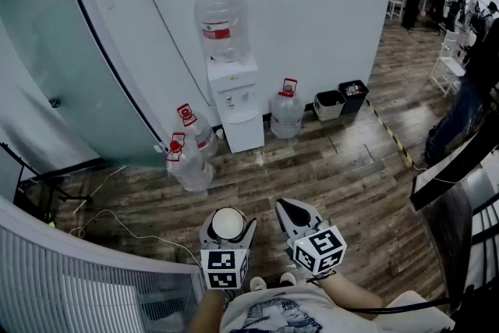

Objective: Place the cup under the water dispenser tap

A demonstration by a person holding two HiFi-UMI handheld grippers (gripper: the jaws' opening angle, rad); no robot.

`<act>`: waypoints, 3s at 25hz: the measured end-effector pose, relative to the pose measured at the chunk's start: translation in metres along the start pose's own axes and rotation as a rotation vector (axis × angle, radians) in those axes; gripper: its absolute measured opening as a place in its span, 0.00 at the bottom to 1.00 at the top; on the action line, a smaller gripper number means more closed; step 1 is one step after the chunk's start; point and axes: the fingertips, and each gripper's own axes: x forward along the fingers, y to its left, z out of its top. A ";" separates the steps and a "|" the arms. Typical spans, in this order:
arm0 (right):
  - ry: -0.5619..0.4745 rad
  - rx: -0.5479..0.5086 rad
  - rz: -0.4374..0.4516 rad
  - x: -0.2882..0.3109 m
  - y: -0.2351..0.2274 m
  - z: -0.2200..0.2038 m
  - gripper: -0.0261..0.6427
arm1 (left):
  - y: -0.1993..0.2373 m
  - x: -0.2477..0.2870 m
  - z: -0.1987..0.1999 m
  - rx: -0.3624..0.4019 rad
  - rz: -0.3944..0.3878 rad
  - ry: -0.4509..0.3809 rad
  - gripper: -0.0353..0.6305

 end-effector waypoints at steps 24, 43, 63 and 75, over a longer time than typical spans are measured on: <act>0.026 0.033 0.021 -0.010 -0.049 -0.007 0.07 | -0.024 0.030 0.006 0.002 0.048 0.009 0.71; 0.057 0.056 0.013 0.104 -0.102 -0.003 0.07 | 0.041 0.137 0.034 -0.001 0.020 0.028 0.72; 0.067 0.070 -0.032 0.335 -0.154 0.036 0.07 | 0.208 0.301 0.099 0.014 -0.031 0.045 0.71; 0.104 0.064 -0.052 0.390 -0.201 0.024 0.07 | 0.238 0.376 0.096 0.008 -0.032 0.071 0.72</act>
